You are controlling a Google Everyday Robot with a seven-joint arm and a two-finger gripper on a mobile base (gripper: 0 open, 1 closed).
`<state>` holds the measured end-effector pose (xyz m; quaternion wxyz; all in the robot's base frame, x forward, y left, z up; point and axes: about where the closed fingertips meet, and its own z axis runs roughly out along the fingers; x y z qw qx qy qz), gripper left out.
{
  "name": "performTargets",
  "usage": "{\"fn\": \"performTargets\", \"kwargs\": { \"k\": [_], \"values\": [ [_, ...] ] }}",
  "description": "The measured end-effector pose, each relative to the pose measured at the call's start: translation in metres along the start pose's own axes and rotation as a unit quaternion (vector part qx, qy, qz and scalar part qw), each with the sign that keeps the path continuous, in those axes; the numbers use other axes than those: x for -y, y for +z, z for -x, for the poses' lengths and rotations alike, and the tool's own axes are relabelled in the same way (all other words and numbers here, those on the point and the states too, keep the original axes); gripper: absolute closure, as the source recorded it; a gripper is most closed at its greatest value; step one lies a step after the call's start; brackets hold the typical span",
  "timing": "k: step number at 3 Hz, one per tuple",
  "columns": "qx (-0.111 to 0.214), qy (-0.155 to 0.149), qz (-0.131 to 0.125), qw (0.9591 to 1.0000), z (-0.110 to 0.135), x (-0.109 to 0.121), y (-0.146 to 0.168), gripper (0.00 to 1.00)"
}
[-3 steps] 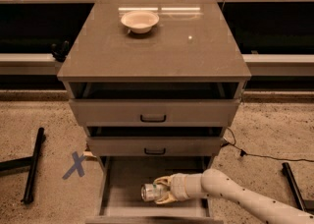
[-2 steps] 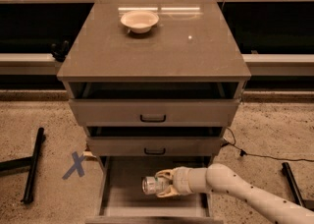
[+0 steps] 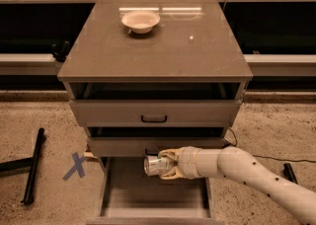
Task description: Pick 7up can from bottom drawer and place on counter
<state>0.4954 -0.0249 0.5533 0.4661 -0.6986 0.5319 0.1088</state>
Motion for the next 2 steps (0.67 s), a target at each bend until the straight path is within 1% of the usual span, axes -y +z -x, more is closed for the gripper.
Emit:
{"fn": "performTargets", "kwargs": {
  "k": [1,2],
  "values": [
    [0.0,0.0,0.0,1.0,0.0,0.0,0.0,1.0],
    [0.017,0.006,-0.031,0.9993,0.01,0.026,-0.03,1.0]
  ]
}}
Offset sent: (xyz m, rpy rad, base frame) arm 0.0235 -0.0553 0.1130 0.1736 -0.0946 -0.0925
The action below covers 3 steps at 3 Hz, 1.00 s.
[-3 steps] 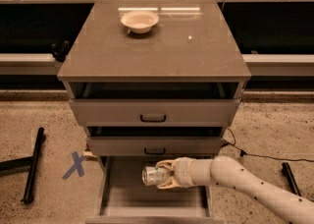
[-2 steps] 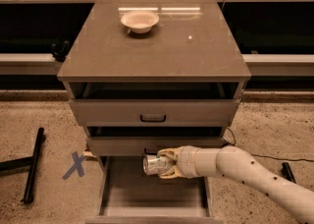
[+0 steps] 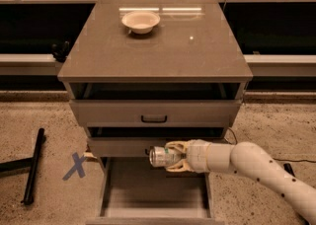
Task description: Pick 7up can from bottom drawer and place on counter
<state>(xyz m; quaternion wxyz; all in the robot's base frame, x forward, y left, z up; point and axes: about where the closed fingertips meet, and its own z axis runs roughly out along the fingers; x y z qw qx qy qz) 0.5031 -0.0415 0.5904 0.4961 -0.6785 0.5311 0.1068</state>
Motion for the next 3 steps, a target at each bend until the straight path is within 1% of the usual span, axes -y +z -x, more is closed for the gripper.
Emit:
{"fn": "performTargets", "kwargs": {
  "k": [1,2,3],
  "values": [
    [0.012,-0.002,-0.043,0.999,0.021,0.048,-0.049,1.0],
    [0.012,-0.012,-0.076,0.9969,0.037,0.095,-0.089,1.0],
    [0.013,-0.011,-0.078,0.9968,0.039,0.098,-0.092,1.0]
  ]
}}
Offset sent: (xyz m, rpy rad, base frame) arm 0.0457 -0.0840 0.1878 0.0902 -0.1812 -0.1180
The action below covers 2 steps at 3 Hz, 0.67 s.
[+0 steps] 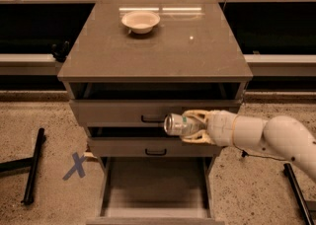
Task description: Pick 7up can from bottom drawer and place on counter
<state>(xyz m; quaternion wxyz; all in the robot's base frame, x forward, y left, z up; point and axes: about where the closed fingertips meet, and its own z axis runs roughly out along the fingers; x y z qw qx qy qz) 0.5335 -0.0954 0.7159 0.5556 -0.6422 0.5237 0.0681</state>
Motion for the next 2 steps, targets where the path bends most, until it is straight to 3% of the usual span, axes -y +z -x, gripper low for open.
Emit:
{"fn": "performTargets", "kwargs": {
  "k": [1,2],
  "values": [
    [0.004,0.009,-0.02,0.9997,0.018,0.034,-0.015,1.0],
    [-0.006,0.02,-0.041,0.9989,0.036,0.082,-0.042,1.0]
  ]
}}
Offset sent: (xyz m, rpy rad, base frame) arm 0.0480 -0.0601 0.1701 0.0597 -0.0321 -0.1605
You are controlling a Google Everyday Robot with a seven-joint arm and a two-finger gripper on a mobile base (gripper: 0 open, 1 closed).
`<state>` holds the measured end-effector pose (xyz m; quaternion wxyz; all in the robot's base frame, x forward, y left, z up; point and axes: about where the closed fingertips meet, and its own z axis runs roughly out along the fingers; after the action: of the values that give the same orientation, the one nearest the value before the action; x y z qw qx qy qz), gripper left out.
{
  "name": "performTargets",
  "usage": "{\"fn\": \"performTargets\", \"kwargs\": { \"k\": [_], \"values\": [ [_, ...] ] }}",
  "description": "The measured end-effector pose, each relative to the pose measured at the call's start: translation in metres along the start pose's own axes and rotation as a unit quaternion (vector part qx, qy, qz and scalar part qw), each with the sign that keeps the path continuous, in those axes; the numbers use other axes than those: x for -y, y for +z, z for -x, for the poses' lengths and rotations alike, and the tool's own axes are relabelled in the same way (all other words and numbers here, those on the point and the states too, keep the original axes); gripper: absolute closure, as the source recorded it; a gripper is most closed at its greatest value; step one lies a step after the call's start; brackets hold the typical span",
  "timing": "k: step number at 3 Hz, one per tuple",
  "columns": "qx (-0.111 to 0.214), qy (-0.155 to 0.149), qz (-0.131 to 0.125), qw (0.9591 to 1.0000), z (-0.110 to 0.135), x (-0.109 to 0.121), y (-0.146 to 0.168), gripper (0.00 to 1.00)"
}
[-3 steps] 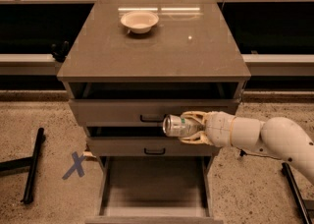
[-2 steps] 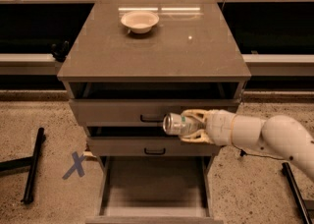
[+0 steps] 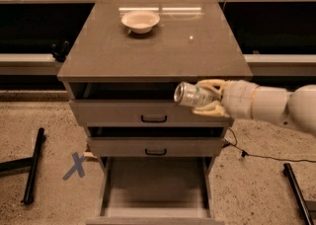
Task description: Pick 7up can from bottom drawer and place on counter
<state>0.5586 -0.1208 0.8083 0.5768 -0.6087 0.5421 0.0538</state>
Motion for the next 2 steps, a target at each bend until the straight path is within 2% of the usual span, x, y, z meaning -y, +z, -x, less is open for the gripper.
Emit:
{"fn": "performTargets", "kwargs": {
  "k": [1,2],
  "values": [
    [-0.019,0.003,-0.024,0.9995,0.0214,0.057,-0.0189,1.0],
    [-0.019,0.002,-0.025,0.9995,0.0214,0.0577,-0.0192,1.0]
  ]
}}
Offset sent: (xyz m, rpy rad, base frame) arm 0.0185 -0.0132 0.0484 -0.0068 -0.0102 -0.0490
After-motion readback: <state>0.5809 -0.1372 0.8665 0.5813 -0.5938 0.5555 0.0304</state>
